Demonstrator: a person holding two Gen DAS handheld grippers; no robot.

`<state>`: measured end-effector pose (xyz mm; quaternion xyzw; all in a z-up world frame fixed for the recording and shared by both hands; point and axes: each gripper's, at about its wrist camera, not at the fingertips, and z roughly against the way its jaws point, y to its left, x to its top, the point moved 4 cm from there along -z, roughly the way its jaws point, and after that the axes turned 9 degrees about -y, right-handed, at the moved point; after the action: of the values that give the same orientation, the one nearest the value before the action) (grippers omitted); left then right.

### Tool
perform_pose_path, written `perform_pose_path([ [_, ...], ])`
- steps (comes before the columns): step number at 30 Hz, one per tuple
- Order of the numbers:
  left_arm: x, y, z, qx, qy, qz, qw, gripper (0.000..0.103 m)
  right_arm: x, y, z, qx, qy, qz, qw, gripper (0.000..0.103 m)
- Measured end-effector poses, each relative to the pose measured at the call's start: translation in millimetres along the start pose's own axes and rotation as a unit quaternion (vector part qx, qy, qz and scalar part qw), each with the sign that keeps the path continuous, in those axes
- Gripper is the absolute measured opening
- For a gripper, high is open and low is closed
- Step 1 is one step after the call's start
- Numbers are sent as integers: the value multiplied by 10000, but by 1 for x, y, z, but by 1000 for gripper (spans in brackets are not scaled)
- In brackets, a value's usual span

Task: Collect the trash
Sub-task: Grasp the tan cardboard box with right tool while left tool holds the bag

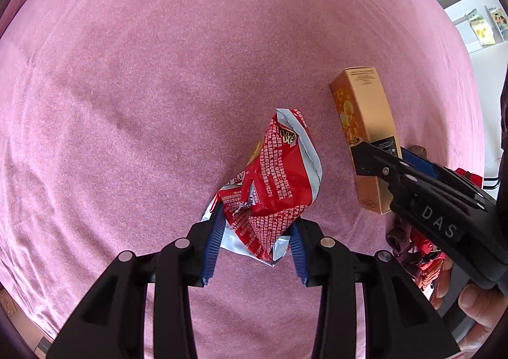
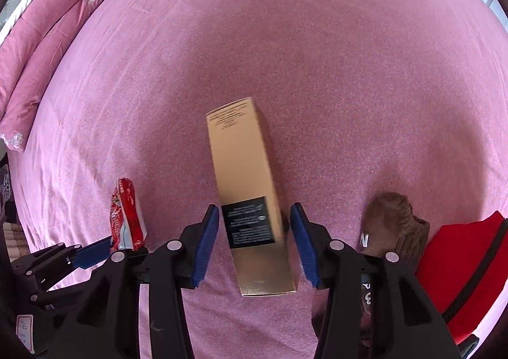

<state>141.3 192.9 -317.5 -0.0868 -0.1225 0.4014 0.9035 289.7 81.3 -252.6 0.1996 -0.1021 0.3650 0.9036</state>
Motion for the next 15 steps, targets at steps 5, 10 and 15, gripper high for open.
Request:
perform_pose_path([
  [5, 0, -2, 5, -2, -39, -28, 10000, 39, -5, -12, -7, 154, 97, -326, 9993, 39],
  [10, -9, 2, 8, -25, -93, -73, 9999, 39, -26, -13, 10, 428, 134, -633, 9970, 37],
  [15, -36, -2, 17, -41, -2, -243, 9997, 38, -70, -14, 40, 678, 144, -986, 9927, 37],
])
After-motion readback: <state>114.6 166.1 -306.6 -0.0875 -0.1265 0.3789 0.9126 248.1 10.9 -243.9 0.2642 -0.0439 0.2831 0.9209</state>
